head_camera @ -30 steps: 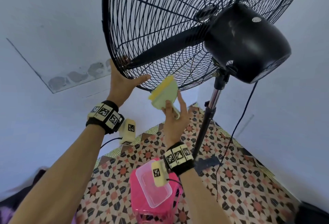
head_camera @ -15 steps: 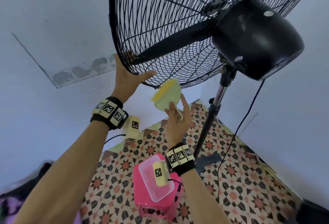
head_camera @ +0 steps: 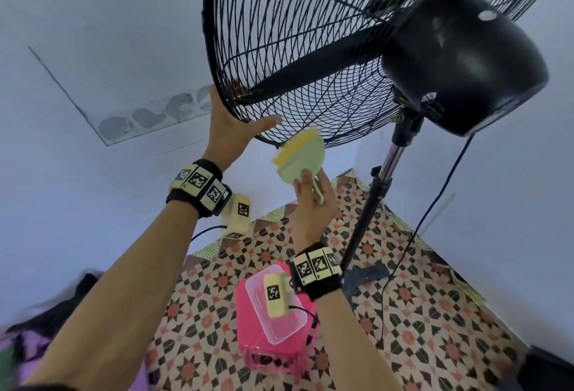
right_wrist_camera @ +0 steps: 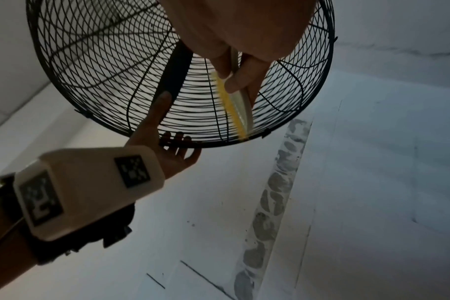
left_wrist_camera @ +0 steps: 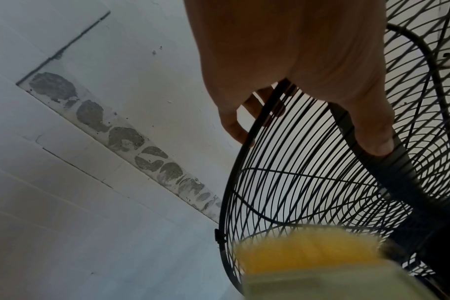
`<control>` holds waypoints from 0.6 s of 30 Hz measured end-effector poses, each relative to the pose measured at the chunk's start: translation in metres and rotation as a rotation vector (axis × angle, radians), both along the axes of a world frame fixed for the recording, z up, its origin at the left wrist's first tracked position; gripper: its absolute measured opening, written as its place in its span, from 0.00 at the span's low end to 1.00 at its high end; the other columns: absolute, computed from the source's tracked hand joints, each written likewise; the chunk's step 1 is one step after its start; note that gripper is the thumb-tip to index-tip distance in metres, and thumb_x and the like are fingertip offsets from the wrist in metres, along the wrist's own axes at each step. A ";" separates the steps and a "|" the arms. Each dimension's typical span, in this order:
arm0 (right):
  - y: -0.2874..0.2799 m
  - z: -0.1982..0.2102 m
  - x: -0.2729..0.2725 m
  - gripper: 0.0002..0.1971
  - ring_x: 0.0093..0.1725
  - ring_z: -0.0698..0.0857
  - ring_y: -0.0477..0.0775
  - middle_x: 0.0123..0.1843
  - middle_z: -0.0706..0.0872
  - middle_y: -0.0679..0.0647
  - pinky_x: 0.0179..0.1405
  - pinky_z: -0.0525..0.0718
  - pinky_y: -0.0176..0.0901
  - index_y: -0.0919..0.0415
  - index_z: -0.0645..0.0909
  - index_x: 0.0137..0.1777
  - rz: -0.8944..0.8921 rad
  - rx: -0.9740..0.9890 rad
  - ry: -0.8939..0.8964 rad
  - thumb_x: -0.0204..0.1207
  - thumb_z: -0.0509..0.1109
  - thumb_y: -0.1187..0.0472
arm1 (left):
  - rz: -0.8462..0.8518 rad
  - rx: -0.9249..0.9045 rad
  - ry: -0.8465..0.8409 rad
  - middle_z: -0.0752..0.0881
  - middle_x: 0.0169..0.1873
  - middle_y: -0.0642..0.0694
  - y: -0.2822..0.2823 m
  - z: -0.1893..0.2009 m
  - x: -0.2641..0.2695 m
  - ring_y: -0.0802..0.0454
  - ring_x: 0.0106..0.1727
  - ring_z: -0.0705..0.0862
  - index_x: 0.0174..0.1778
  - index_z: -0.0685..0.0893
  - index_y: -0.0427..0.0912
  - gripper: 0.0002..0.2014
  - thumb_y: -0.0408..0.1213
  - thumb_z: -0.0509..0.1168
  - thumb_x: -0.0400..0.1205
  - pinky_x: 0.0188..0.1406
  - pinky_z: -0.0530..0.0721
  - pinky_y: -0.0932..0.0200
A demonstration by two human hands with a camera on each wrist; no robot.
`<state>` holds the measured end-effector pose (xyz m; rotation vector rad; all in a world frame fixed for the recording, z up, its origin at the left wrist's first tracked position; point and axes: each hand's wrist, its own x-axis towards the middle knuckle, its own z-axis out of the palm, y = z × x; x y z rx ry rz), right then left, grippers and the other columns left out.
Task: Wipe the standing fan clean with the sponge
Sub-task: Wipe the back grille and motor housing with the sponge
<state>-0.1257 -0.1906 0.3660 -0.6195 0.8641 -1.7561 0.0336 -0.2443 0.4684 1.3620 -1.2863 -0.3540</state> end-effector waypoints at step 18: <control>-0.026 -0.016 0.038 0.10 0.41 0.95 0.57 0.40 0.93 0.58 0.46 0.94 0.63 0.72 0.85 0.57 0.428 0.217 0.558 0.84 0.71 0.64 | 0.017 -0.017 -0.040 0.77 0.66 0.56 0.003 -0.002 0.002 0.60 0.67 0.77 0.73 0.67 0.48 0.47 0.56 0.88 0.66 0.62 0.72 0.81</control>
